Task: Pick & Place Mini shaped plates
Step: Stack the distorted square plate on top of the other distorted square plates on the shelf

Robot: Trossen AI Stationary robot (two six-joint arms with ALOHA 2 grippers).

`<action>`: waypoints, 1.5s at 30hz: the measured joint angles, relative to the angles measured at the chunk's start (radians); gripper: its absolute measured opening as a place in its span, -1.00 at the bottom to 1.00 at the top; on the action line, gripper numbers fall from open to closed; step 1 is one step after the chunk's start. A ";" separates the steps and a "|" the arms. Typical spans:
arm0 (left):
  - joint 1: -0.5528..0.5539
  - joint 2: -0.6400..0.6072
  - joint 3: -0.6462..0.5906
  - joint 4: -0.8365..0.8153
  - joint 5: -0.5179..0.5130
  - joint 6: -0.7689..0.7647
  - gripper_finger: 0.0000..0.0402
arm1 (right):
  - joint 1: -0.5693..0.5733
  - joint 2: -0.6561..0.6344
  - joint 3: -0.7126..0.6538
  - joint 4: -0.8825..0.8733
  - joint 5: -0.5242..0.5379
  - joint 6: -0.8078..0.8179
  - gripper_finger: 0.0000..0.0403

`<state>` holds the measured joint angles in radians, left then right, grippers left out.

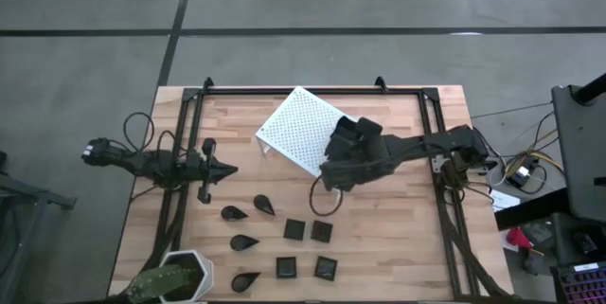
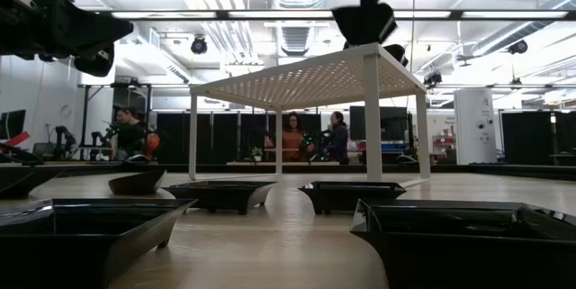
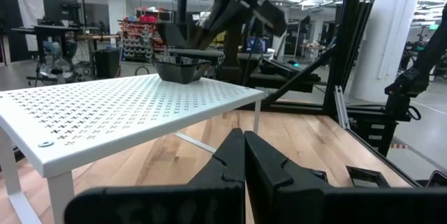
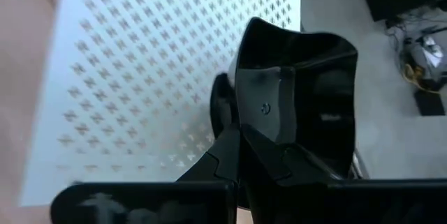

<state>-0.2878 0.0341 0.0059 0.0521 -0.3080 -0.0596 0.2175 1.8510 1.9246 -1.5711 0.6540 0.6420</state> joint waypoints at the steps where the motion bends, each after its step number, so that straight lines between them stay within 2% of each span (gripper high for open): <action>1: 0.000 0.000 0.000 0.000 0.000 0.000 -1.00 | -0.004 -0.001 -0.016 -0.001 0.000 -0.004 -0.96; 16: 0.000 0.000 0.000 0.000 0.000 0.000 -1.00 | -0.003 -0.146 -0.179 0.031 0.032 0.039 -0.96; 36: -0.001 0.000 0.000 0.000 0.000 0.000 -1.00 | -0.036 -0.148 -0.247 0.153 -0.007 -0.039 -0.96; 40: -0.001 0.000 0.000 0.000 0.000 0.000 -1.00 | -0.039 -0.148 -0.247 0.167 -0.069 -0.053 -0.96; 45: -0.001 0.000 0.000 0.000 0.000 0.000 -1.00 | -0.043 -0.147 -0.265 0.183 -0.056 -0.072 -0.96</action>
<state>-0.2886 0.0341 0.0059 0.0523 -0.3082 -0.0593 0.1744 1.7039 1.6595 -1.3886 0.5983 0.5704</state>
